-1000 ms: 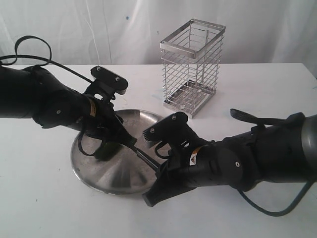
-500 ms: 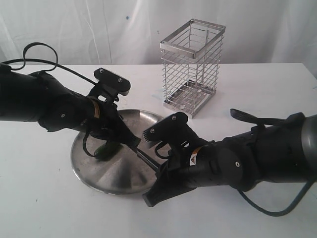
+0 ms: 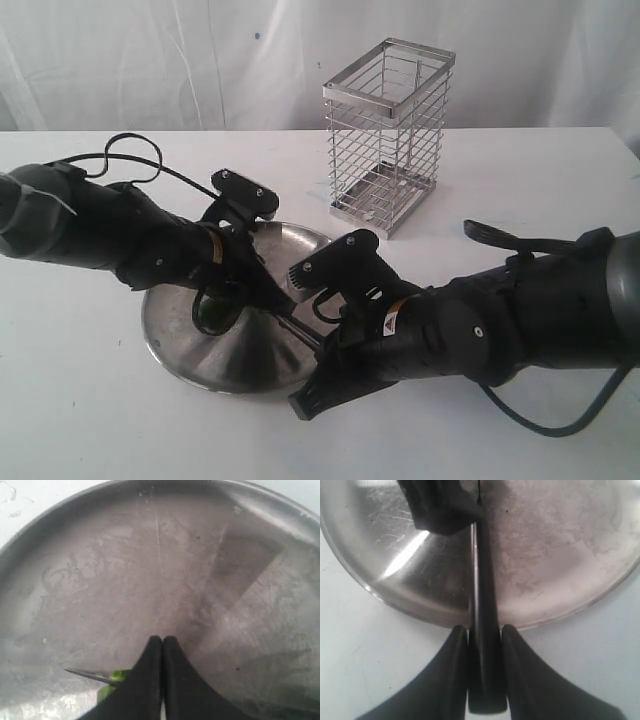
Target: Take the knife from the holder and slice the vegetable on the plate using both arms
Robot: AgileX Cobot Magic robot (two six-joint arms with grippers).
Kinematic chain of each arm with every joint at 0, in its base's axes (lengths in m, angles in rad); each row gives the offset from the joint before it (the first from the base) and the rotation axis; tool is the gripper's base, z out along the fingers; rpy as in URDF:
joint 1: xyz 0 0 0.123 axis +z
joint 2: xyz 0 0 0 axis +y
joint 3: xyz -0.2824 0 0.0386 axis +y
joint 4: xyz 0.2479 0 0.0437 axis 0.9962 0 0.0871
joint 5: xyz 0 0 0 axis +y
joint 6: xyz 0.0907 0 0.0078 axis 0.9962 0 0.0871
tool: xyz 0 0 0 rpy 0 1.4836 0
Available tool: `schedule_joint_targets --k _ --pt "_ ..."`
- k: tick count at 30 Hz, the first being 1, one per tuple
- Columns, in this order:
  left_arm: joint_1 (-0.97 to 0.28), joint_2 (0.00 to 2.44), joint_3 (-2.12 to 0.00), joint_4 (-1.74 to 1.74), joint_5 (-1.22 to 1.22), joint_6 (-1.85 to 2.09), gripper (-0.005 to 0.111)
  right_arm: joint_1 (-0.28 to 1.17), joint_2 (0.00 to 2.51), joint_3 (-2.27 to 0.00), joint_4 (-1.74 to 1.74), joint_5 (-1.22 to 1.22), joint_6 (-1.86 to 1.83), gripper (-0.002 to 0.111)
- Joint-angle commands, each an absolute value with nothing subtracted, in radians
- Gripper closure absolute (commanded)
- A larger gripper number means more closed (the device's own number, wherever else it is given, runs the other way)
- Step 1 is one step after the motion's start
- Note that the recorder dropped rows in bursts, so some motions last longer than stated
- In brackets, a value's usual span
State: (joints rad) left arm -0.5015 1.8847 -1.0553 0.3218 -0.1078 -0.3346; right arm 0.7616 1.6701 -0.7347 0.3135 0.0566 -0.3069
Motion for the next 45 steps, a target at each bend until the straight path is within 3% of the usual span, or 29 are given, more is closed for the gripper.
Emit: schedule_joint_targets --k 1,13,45 --pt "-0.501 1.790 -1.117 0.322 -0.040 -0.332 0.107 0.756 1.668 -0.738 0.310 0.041 -0.318 0.108" --pt "-0.453 1.763 -1.147 0.322 0.151 -0.210 0.107 0.756 1.668 -0.738 0.310 0.025 -0.318 0.108" --pt "-0.420 1.826 -1.147 0.291 0.165 -0.209 0.107 0.756 1.778 -0.846 0.310 0.059 -0.330 0.108"
